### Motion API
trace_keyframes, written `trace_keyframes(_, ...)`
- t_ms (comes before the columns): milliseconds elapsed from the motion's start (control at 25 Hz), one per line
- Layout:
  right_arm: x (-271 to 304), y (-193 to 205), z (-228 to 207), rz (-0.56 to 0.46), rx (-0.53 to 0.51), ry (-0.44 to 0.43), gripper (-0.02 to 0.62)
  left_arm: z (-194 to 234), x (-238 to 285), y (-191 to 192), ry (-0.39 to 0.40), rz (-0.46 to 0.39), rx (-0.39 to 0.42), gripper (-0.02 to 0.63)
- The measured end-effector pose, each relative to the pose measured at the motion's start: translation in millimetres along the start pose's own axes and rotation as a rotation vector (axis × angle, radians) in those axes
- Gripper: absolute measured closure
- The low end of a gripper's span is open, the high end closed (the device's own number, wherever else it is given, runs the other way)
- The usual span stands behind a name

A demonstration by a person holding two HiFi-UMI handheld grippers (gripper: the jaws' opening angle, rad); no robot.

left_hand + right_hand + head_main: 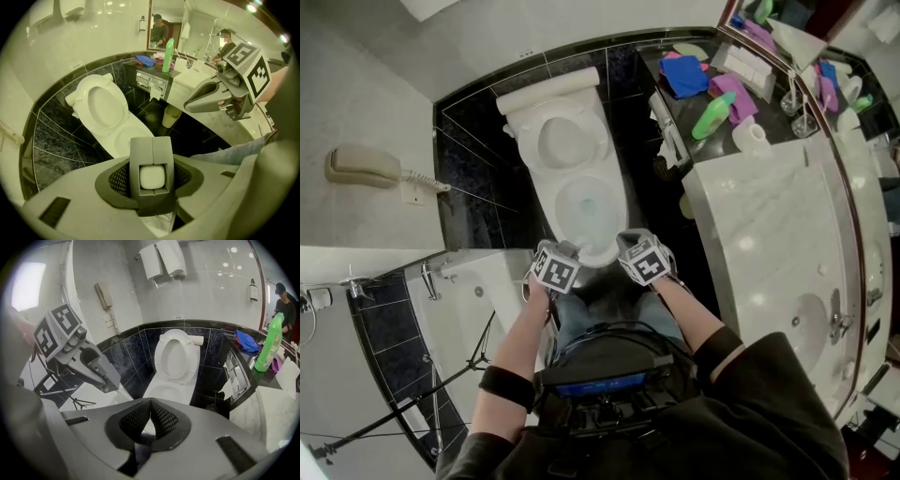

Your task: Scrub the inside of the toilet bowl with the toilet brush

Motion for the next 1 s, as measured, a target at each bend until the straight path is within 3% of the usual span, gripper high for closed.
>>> trace_keyframes(240, 15, -2, -11, 0.003, 0.035, 0.017, 0.589, 5, 24, -3, 0.055, -0.003, 0.028, 0.425)
trace_keyframes(520, 52, 1, -27, -0.02, 0.136, 0.061, 0.589, 25, 65, -8, 0.092, -0.019, 0.127, 0.425)
trace_keyframes(760, 92, 5, -57, -0.007, 0.132, 0.09, 0.589, 24, 118, -6, 0.094, -0.029, 0.203, 0.425)
trace_keyframes(1000, 130, 20, -107, -0.001, 0.14, 0.042, 0.589, 1, 184, 4, 0.083, 0.033, 0.163, 0.425)
Point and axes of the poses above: the fingertips, and each gripper's own axes: x forward along the fingers, z to its left, y out of its underside, the point moved 8 cm from there along -x, backward along the fingers, and after that the axes turned 15 degrees about -y, right-handed, at the moved point
